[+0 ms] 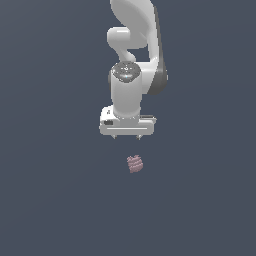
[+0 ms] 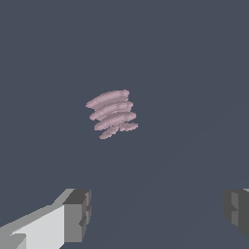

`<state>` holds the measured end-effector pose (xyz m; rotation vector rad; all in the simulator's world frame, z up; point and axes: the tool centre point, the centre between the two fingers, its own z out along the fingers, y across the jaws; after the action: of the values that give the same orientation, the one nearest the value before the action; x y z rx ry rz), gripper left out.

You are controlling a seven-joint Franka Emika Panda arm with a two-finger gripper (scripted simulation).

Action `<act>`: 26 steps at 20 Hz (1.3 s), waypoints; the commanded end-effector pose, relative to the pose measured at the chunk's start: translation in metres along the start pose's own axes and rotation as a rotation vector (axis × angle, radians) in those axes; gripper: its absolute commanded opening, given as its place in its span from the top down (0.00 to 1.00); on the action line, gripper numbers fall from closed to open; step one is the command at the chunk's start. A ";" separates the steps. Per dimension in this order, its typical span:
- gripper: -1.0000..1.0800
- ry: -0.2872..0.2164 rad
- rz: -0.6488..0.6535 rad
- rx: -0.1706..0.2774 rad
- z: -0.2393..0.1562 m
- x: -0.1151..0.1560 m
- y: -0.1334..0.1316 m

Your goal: Pick up the object and move it to a goal position.

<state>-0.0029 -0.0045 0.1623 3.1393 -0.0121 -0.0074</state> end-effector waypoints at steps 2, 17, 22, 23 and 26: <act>0.04 -0.001 0.001 0.000 0.000 0.000 0.000; 0.04 -0.037 0.038 0.003 0.010 -0.010 0.000; 0.04 -0.032 -0.006 0.001 0.017 0.000 -0.004; 0.04 -0.030 -0.020 0.001 0.019 0.003 -0.006; 0.04 -0.025 -0.070 -0.001 0.027 0.013 -0.010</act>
<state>0.0053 0.0032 0.1396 3.1386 0.0582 -0.0501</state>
